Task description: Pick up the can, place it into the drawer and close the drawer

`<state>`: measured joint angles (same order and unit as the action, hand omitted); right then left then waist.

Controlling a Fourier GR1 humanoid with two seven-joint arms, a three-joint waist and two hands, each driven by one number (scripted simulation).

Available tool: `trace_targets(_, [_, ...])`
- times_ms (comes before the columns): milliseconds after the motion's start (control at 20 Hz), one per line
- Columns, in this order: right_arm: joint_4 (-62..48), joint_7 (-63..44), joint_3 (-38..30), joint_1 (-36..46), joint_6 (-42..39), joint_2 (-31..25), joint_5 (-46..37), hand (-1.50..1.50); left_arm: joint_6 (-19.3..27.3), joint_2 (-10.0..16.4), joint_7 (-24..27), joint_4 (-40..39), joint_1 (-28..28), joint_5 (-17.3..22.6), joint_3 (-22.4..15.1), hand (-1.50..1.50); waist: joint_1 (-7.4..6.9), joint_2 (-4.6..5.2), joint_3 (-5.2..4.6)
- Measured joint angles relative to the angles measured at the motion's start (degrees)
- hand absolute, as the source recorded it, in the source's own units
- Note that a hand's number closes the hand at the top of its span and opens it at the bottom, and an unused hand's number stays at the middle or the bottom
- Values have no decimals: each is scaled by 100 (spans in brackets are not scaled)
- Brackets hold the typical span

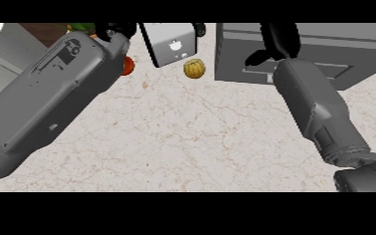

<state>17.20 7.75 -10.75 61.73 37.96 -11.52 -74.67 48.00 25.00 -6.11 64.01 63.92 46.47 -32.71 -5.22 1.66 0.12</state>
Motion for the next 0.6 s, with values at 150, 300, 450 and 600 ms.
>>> trace_targets(150, [-244, -5, -45, 197, -81, -122, -19, -150, 57, 59, -128, 173, -36, -32, -24, -150, -49, 46, 30])
trace_targets(300, [-442, -59, -52, 358, -143, -160, -63, -150, 49, 138, -226, 337, -84, -42, -10, -150, -75, 70, 43])
trace_targets(450, [-591, -14, -81, 522, -305, -81, -38, -150, 60, 195, -329, 468, -75, -65, -16, -150, -123, 73, 40])
trace_targets(600, [-684, 379, -300, 635, -558, -20, 234, -150, 82, 226, -390, 536, -85, -89, -6, -150, -121, 100, 49])
